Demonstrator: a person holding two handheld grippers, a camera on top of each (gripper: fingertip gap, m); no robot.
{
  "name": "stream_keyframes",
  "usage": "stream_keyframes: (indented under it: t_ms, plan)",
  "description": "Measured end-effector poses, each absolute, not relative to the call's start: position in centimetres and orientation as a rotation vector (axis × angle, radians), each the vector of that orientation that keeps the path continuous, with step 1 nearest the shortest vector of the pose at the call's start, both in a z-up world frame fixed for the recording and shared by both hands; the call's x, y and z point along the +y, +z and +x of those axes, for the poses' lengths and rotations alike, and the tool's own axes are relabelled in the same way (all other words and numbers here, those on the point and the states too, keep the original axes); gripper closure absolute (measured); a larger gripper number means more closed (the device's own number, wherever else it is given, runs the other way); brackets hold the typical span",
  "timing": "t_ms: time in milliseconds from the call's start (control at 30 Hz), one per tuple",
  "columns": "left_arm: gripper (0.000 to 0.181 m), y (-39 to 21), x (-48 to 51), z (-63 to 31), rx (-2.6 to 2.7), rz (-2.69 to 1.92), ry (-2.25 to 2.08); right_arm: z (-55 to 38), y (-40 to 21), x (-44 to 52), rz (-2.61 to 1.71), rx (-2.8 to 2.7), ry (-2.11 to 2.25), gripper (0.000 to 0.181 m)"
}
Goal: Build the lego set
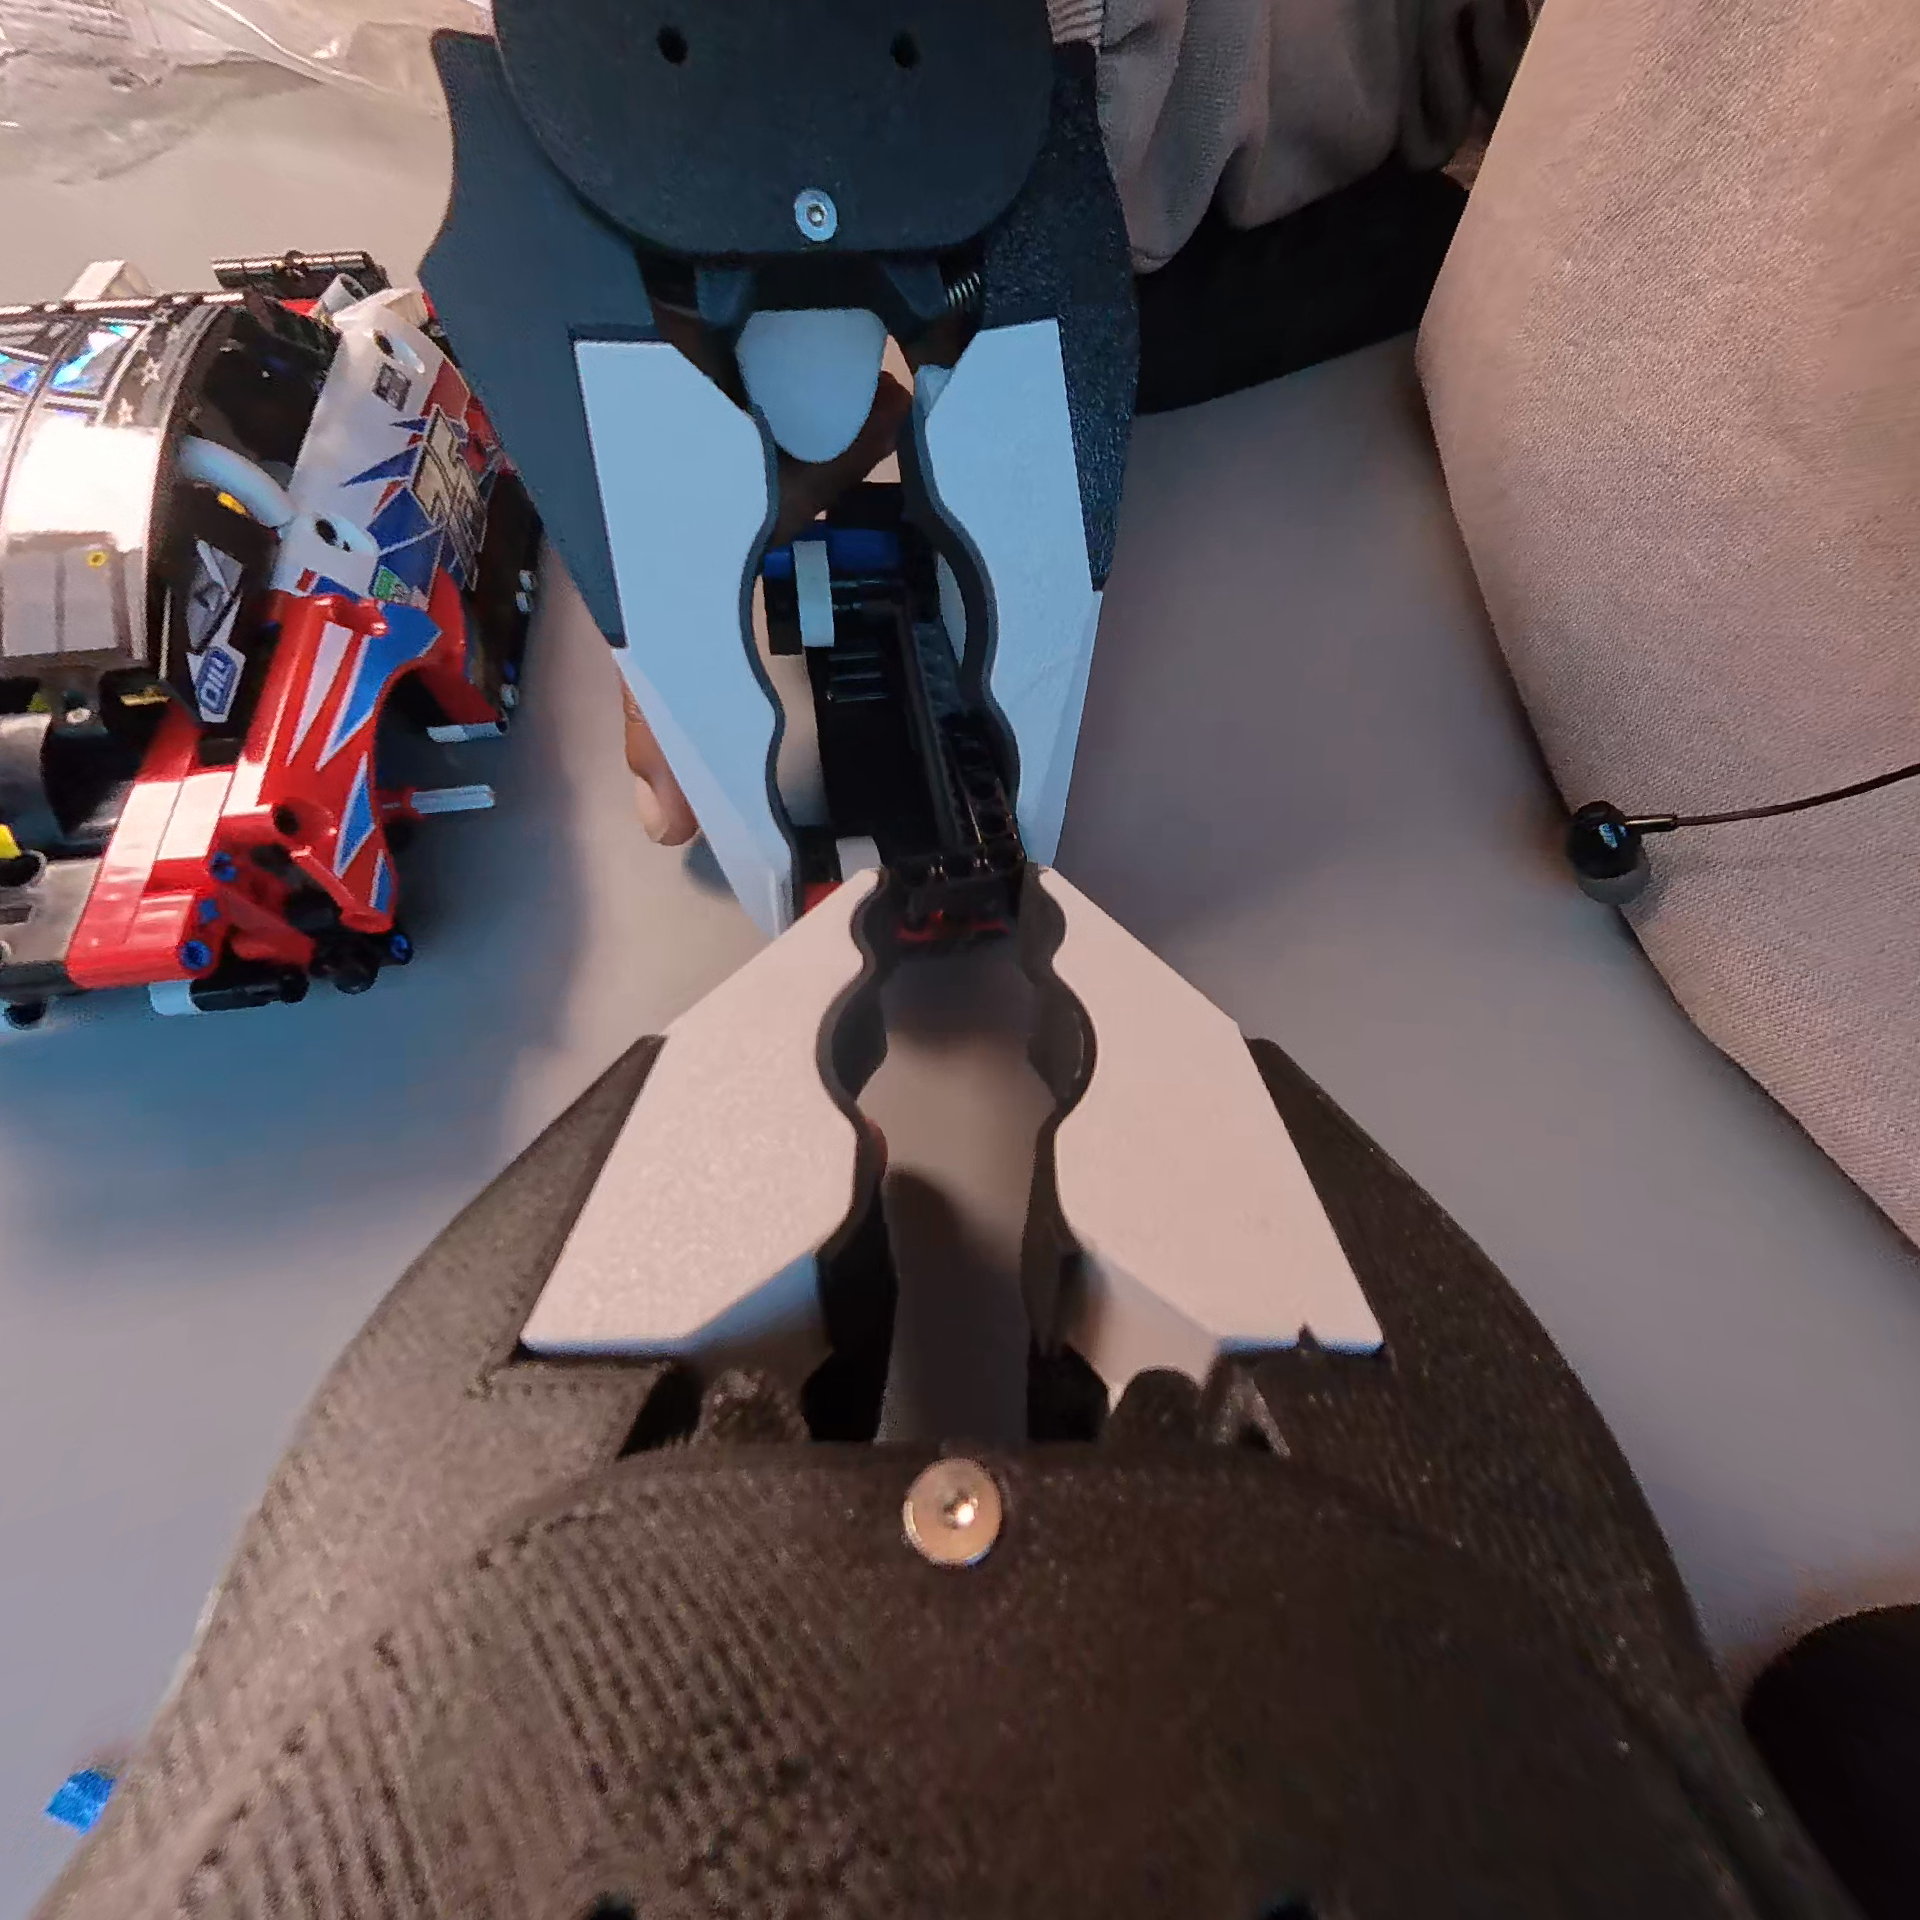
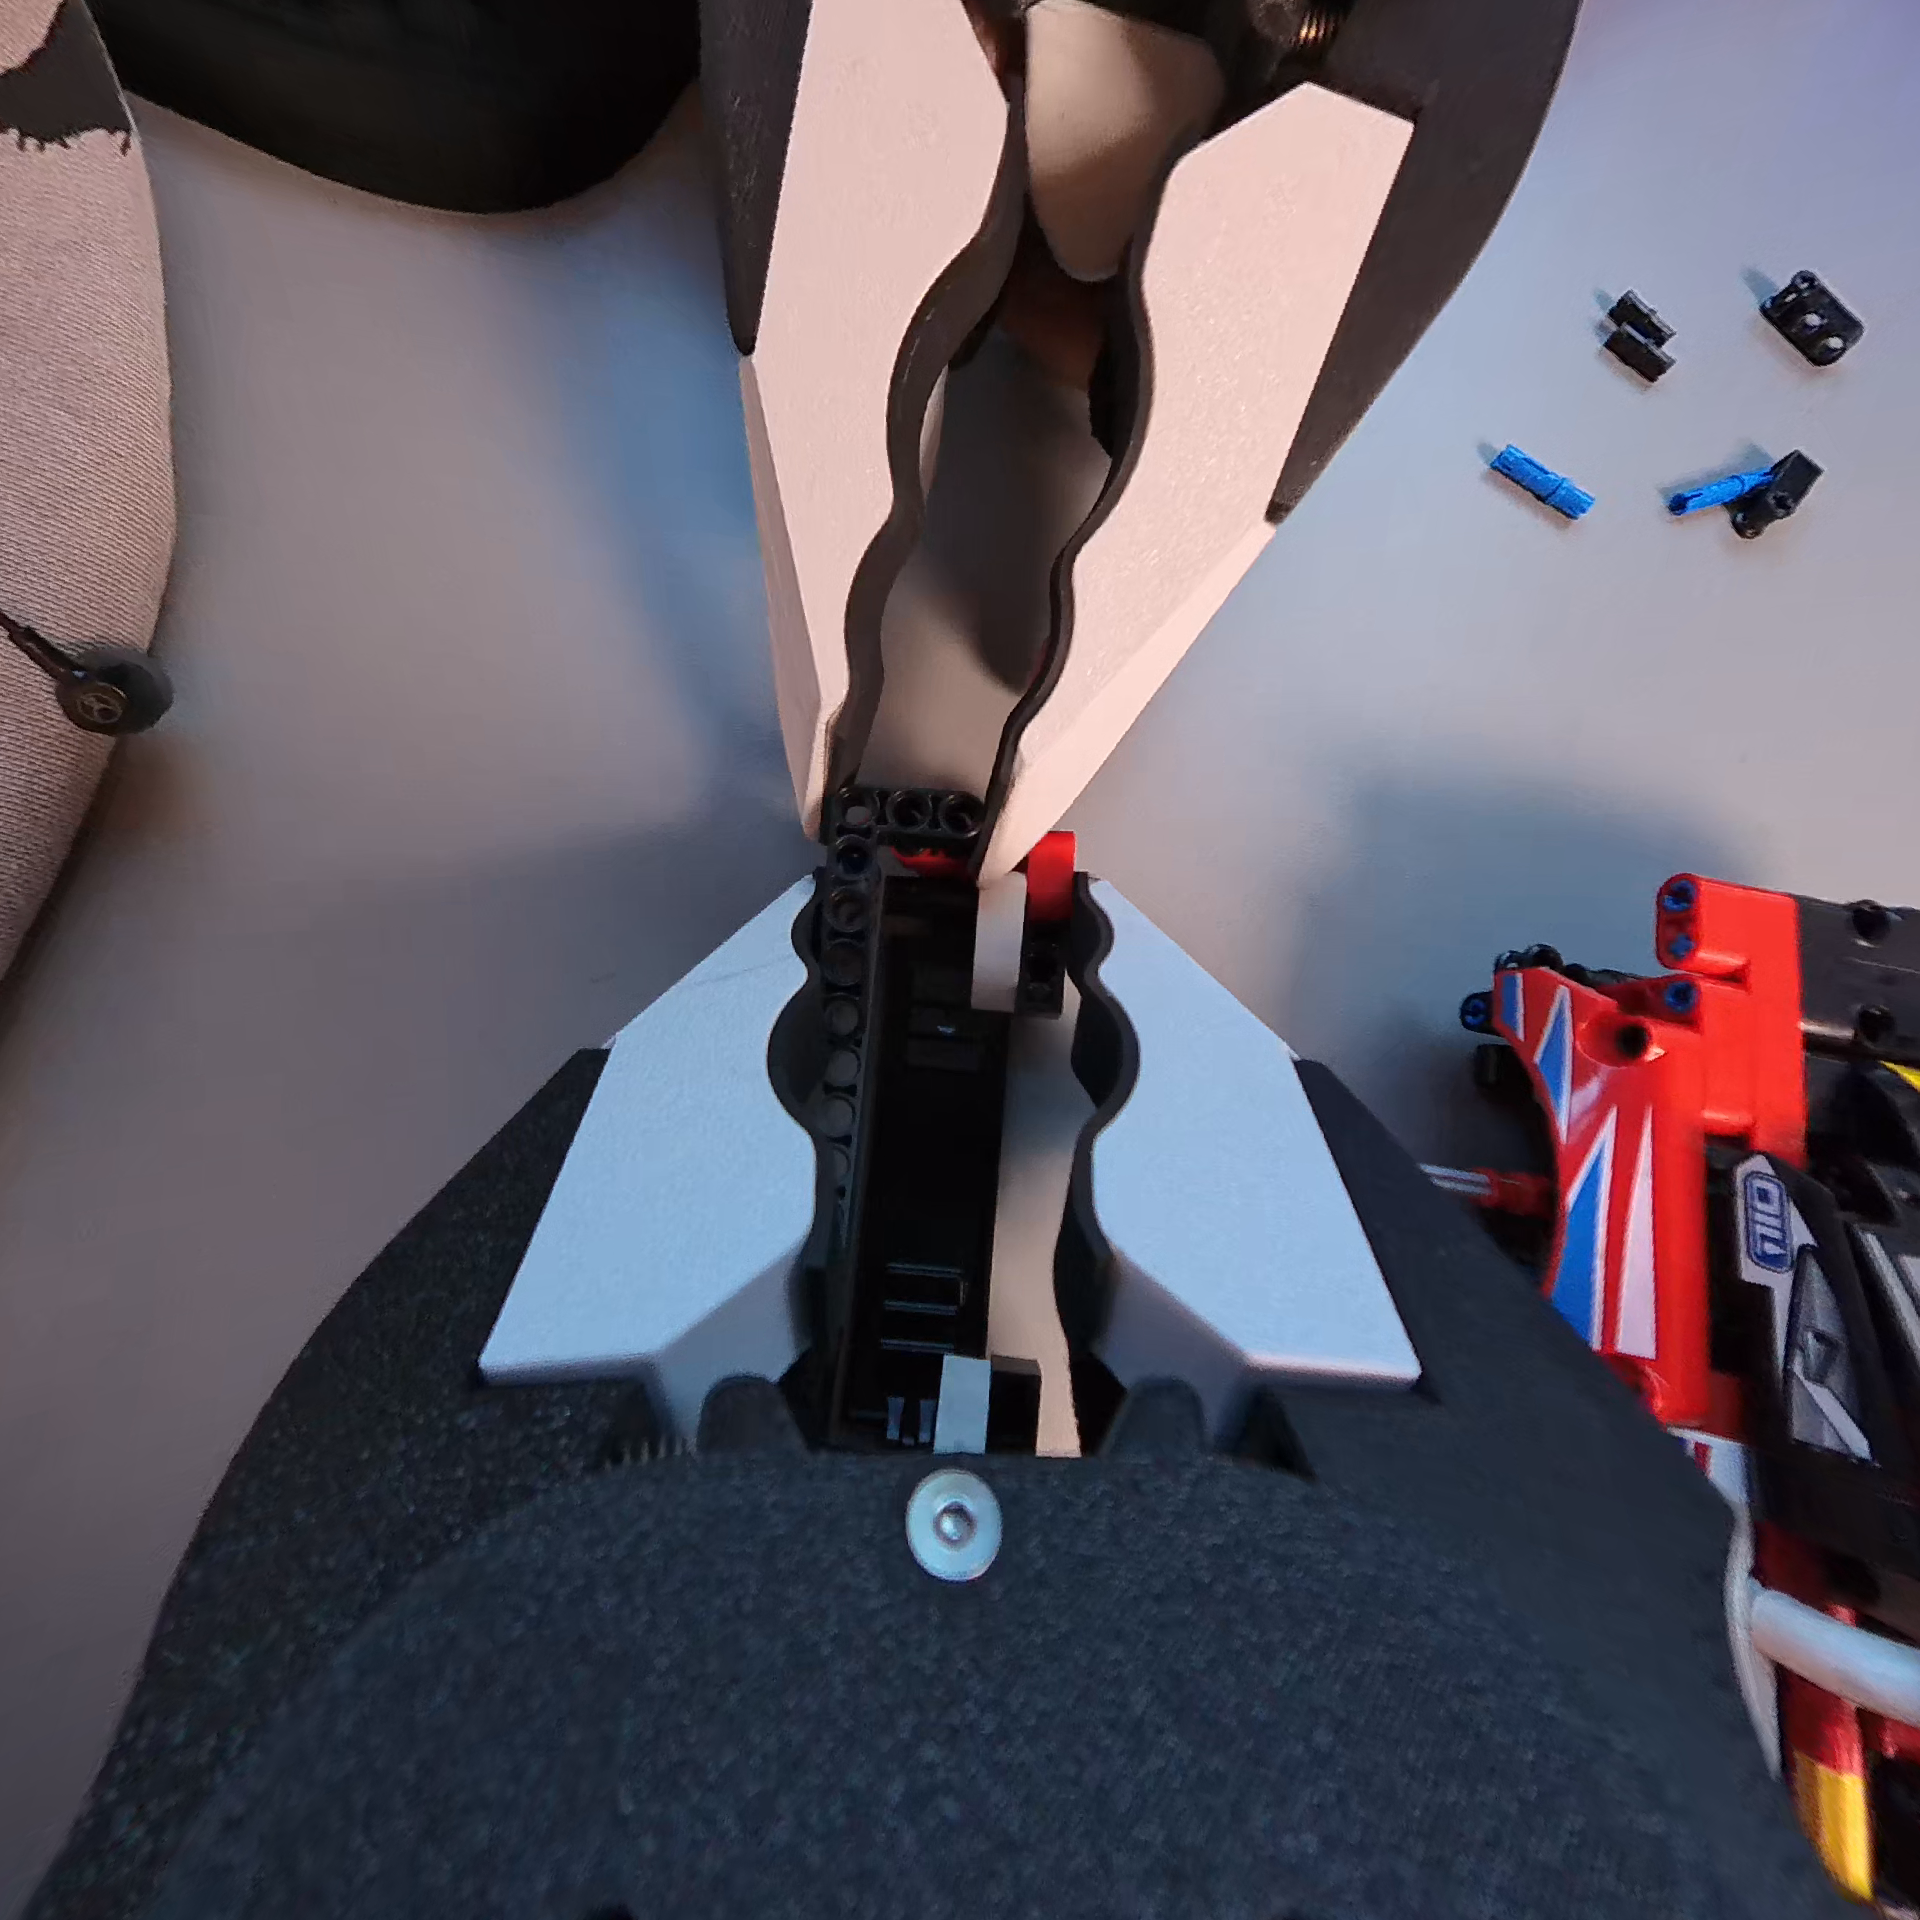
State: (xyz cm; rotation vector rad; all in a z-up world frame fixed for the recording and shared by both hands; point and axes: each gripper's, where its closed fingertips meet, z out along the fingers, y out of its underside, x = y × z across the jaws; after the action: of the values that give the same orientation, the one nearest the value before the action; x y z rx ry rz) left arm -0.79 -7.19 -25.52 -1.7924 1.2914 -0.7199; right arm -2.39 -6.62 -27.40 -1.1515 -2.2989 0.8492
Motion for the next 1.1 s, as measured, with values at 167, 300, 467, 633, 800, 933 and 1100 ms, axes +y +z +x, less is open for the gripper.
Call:
stream_keyframes:
  t_ms: [167,300,467,633,800,933,1100]
  plan:
    - [0.16,-25.4,-7.1,-0.7,1.247,-1.824,-0.74,-2.4,-27.4,-6.5,-1.182,-2.295,0.868,0.138]
    - [0.152,-25.2,-6.9,-0.8,1.223,-1.836,-0.733,-2.4,-27.4,-6.5,-1.18,-2.296,0.867,0.139]
    - [0.149,-24.0,-6.9,-1.0,1.177,-1.826,-0.707,-2.4,-27.4,-6.5,-1.181,-2.294,0.868,0.139]
    - [0.153,-23.2,-6.8,-0.8,1.126,-1.871,-0.588,-2.4,-27.4,-6.5,-1.185,-2.291,0.864,0.139]
    - [0.153,-24.1,-6.7,-0.4,1.124,-1.933,-0.502,-2.4,-27.4,-6.5,-1.186,-2.287,0.857,0.139]
    - [0.158,-25.0,-6.6,-0.6,1.129,-1.945,-0.482,-2.4,-27.4,-6.5,-1.18,-2.288,0.85,0.139]
    - [0.159,-25.0,-6.6,-0.6,1.125,-1.884,-0.52,-2.4,-27.4,-6.5,-1.176,-2.288,0.847,0.138]
